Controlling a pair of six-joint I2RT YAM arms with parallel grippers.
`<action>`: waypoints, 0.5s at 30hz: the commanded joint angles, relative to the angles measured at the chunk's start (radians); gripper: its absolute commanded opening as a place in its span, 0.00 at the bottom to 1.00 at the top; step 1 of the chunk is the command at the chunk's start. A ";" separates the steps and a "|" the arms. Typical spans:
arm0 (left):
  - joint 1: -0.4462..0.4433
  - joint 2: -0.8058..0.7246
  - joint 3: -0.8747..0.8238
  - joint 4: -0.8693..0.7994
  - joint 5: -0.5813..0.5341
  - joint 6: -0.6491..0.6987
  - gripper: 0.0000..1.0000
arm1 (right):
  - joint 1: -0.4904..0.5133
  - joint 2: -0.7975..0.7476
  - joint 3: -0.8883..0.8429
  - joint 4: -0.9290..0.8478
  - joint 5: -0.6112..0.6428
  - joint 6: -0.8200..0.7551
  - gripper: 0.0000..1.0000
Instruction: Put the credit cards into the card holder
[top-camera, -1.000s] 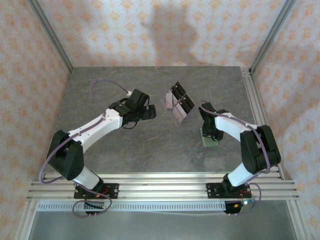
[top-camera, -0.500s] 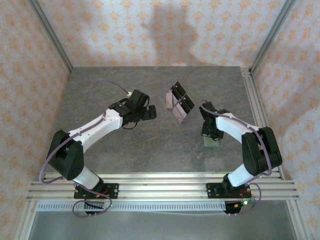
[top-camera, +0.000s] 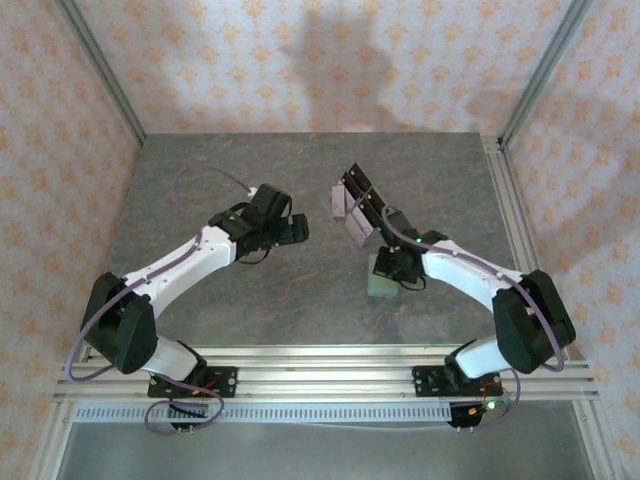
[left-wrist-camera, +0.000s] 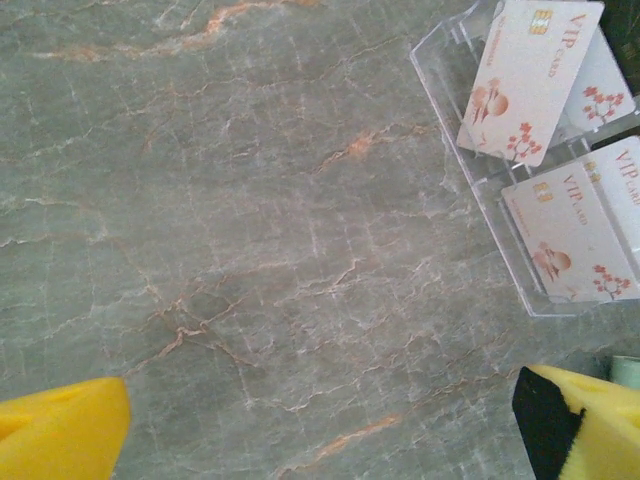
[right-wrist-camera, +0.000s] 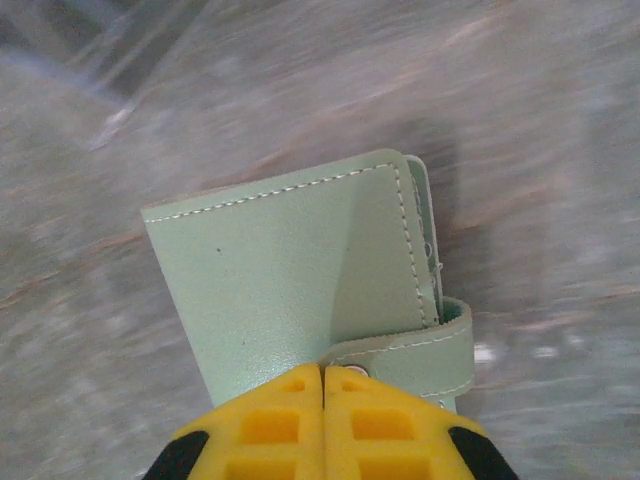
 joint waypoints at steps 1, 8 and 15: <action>-0.003 -0.028 -0.041 -0.011 -0.006 -0.021 1.00 | 0.088 0.070 0.035 0.142 -0.025 0.159 0.00; -0.005 -0.055 -0.134 0.003 -0.006 -0.038 1.00 | 0.247 0.273 0.204 0.226 -0.028 0.234 0.00; -0.003 -0.072 -0.262 0.093 0.044 -0.075 1.00 | 0.262 0.317 0.226 0.284 -0.079 0.243 0.00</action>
